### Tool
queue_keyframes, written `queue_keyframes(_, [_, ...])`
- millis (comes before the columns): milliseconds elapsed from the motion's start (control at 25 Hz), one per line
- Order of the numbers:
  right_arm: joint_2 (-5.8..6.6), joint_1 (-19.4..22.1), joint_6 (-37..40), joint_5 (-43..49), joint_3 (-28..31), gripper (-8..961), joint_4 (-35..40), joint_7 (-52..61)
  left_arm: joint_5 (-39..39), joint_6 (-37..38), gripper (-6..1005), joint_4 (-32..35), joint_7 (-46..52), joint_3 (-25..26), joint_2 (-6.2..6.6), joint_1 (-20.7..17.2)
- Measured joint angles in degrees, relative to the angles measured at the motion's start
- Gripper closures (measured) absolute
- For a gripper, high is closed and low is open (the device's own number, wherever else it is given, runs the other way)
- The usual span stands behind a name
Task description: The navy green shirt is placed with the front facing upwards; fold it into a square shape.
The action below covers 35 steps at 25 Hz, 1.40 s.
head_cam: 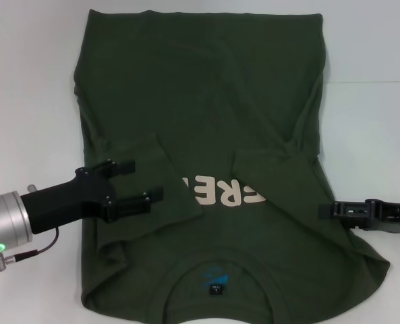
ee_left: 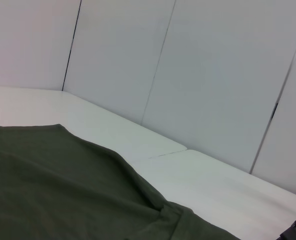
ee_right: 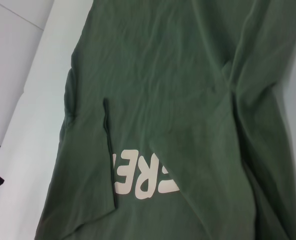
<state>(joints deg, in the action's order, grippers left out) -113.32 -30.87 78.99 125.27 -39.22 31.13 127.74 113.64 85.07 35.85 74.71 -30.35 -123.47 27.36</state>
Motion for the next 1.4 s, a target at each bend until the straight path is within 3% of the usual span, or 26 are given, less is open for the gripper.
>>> queue_keyframes(880, [-3.33, -4.6, -0.9, 0.0, -0.7, 29, -0.6, -0.6, 0.1, 0.0, 66, 0.6, -0.2, 0.3, 0.11, -0.5])
queue_keyframes(1200, [-4.94, -7.0, -0.3, 0.1, -4.7, 29, -0.6, -0.7, 0.0, 0.0, 65, 1.4, -0.1, 0.3, 0.16, -1.1])
queue_keyframes(1400, [-5.16, -7.2, 0.4, 0.2, -5.3, 28, -0.6, -0.7, 0.0, -0.2, 65, 1.3, -0.1, 0.3, 0.17, -1.3])
